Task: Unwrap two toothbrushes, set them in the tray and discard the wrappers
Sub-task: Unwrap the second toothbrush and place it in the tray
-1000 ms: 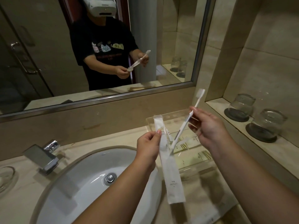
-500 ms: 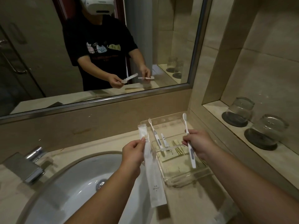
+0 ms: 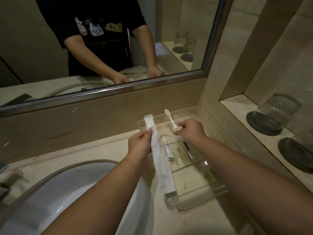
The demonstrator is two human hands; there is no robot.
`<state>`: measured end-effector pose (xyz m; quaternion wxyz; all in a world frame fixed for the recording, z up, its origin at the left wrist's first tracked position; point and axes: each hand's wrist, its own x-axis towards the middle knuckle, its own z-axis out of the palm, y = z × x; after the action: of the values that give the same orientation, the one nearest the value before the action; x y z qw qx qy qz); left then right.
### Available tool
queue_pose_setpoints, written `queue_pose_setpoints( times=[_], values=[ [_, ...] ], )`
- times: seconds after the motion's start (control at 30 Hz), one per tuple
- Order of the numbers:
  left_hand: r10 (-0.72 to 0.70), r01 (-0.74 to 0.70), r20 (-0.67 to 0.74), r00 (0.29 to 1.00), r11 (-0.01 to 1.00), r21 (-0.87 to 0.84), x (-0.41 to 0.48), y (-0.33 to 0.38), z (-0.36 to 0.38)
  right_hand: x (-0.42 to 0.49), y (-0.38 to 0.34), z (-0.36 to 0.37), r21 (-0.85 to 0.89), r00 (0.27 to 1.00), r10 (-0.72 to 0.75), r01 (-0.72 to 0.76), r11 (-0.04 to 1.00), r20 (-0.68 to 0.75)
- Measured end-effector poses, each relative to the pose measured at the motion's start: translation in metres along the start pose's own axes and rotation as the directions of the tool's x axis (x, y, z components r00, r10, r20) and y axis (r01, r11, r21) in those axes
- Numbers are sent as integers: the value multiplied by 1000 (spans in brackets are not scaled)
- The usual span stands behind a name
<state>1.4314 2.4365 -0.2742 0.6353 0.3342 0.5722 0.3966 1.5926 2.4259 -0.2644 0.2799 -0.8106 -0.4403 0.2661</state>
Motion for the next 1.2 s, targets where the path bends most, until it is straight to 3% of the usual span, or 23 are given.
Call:
queue_pose_setpoints(
  times=[0.27, 0.67, 0.8, 0.87, 0.97, 1.03, 1.2],
  values=[
    [-16, 16, -21, 1000, 1000, -22, 12, -6, 1, 11, 2, 22, -104, 996, 2, -11, 994, -85],
    [-9, 10, 6, 1000, 1000, -30, 3, -6, -7, 4, 4, 27, -155, 996, -18, 5, 988, -87],
    [-7, 8, 52, 999, 1000, -16, -3, -6, -8, -2, 1, 14, -81, 989, -41, 30, 996, -141],
    [-15, 17, 77, 997, 1000, -26, -8, -6, -7, -10, -5, 1, 55, 978, -99, 111, 992, -186],
    [-20, 25, 112, 993, 999, -42, -20, -6, -2, -32, -24, -12, 307, 991, -130, 120, 944, 11],
    [-13, 21, 138, 990, 998, -55, -29, -5, 4, -49, -31, -14, 338, 979, -131, 71, 938, 158],
    [5, 8, 164, 986, 997, -78, -53, -6, 9, -80, -27, -29, 485, 963, -44, -94, 870, 266]
  ],
)
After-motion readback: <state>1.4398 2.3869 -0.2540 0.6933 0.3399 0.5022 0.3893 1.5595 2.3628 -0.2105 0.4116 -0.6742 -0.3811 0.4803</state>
